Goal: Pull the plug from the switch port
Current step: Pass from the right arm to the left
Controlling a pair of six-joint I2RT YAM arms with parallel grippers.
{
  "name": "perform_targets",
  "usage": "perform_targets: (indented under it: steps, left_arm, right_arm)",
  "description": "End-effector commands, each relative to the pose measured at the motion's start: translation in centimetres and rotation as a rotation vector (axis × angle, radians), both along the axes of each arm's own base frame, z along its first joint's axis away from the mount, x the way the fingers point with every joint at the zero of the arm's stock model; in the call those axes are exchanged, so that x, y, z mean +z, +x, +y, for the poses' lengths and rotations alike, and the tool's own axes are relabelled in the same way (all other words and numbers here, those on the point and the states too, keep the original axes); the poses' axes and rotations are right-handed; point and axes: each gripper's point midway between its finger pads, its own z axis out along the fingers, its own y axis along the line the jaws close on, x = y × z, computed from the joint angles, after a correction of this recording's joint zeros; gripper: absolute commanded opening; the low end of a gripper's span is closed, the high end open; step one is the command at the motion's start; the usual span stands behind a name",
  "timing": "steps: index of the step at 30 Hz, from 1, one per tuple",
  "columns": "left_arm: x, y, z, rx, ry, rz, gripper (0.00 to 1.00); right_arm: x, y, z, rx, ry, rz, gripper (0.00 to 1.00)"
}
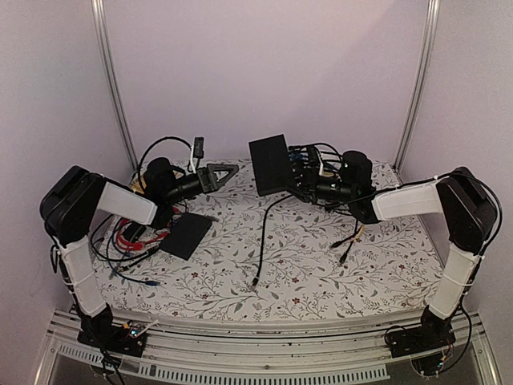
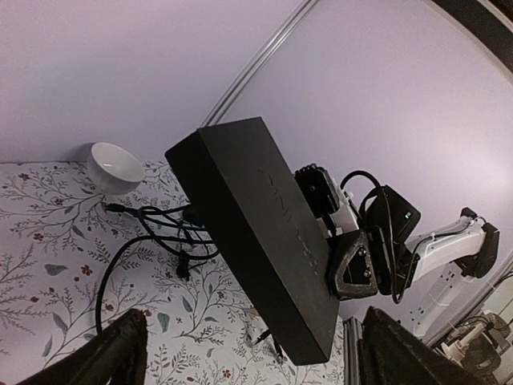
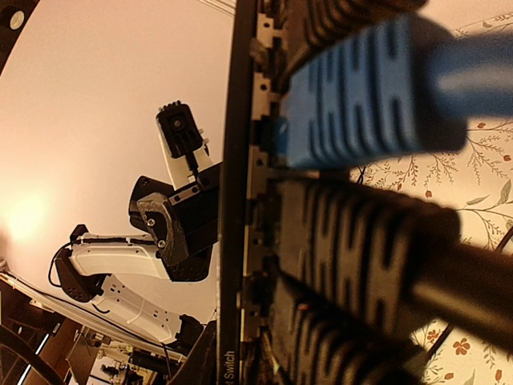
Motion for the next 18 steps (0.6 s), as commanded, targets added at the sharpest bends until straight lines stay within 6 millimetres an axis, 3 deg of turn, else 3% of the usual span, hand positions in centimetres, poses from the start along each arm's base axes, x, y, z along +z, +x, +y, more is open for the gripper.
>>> perform_targets:
  steps: [1,9,18]
  left_arm:
    - [1.8,-0.5,-0.6,-0.156,-0.103,0.024,0.98]
    - [0.1,1.2,-2.5,-0.270,-0.115,0.133,0.97]
    - [0.8,1.2,-2.8,-0.321,-0.172,0.146,0.96]
  right_arm:
    - [7.0,-1.0,0.2,0.052,0.117,-0.236,0.02]
    - [7.1,-1.7,1.9,0.118,0.123,-0.241,0.02]
    - [6.8,-2.0,2.8,0.149,0.119,-0.236,0.02]
